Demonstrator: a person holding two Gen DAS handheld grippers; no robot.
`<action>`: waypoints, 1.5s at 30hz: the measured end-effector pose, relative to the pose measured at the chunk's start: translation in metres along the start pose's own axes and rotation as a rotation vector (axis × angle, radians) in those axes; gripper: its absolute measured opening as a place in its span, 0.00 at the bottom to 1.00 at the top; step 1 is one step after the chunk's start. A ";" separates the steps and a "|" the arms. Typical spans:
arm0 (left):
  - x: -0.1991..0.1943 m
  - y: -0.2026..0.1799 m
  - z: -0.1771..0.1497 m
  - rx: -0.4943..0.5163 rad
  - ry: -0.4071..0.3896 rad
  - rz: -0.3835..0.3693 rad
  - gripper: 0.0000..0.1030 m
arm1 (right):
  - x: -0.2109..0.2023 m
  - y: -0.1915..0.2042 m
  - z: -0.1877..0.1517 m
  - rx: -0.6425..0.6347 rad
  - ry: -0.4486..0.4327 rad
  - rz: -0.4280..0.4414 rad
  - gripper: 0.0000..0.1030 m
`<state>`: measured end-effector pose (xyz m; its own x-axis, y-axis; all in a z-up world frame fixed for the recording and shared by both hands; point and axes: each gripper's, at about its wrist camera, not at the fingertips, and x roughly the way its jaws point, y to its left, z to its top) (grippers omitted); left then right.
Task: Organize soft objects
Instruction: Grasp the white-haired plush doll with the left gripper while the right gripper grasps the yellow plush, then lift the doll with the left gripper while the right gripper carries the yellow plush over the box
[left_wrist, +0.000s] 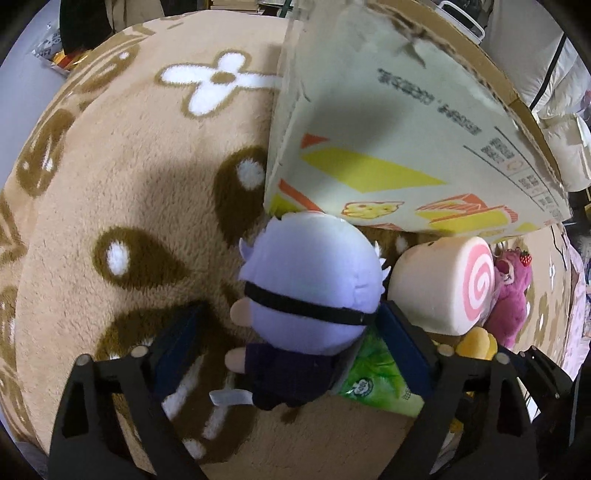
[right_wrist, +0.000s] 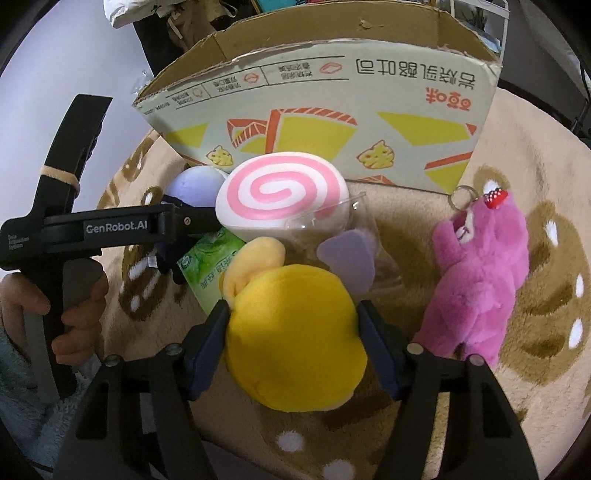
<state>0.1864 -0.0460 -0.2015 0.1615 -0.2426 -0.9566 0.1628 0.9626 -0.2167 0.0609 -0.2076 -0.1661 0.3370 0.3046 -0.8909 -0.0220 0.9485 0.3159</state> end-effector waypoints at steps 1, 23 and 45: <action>0.000 0.001 0.000 -0.001 -0.002 0.001 0.84 | -0.001 -0.001 0.000 0.007 -0.001 0.001 0.69; -0.012 -0.004 -0.010 0.024 -0.041 -0.040 0.55 | -0.041 -0.030 0.010 0.110 -0.098 -0.019 0.68; -0.094 -0.028 -0.044 0.090 -0.345 0.139 0.49 | -0.096 -0.039 0.014 0.153 -0.340 0.032 0.68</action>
<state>0.1237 -0.0449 -0.1142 0.5039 -0.1514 -0.8504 0.1982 0.9785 -0.0568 0.0426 -0.2748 -0.0880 0.6325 0.2633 -0.7285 0.0945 0.9072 0.4100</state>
